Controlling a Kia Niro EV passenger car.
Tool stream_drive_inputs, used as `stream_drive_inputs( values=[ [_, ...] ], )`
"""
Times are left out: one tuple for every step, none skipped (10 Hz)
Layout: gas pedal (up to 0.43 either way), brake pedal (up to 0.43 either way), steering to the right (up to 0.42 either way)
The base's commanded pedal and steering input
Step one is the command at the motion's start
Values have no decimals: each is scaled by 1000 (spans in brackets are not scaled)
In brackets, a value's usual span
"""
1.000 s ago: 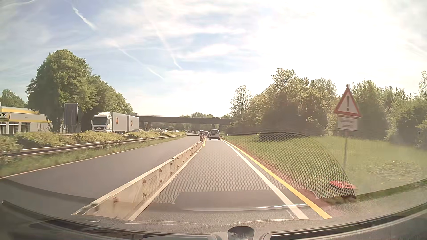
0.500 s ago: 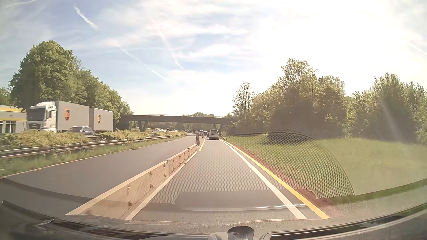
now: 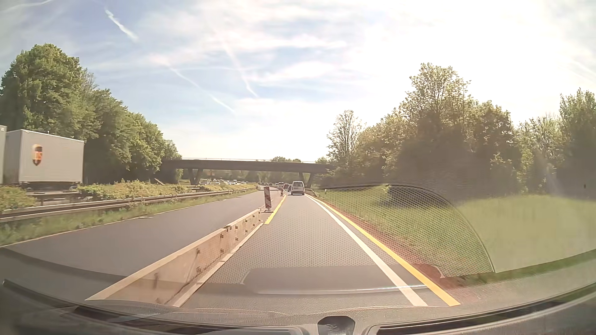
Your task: Follow the waypoints while adhering to traffic rules and regulations
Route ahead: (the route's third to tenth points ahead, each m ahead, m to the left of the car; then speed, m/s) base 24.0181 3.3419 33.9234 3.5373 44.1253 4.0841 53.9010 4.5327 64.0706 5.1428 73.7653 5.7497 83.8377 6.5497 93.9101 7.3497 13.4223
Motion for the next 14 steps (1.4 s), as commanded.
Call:
stream_drive_inputs(
  values=[
    [39,0,-3],
    [39,0,-3],
    [39,0,-3],
    [39,0,-3],
    [39,0,-3],
    [39,0,-3],
    [39,0,-4],
    [39,0,-4],
    [47,0,-4],
    [47,0,-4],
    [47,0,-4],
    [67,0,-4],
    [67,0,-4],
    [67,0,-4]
  ],
)
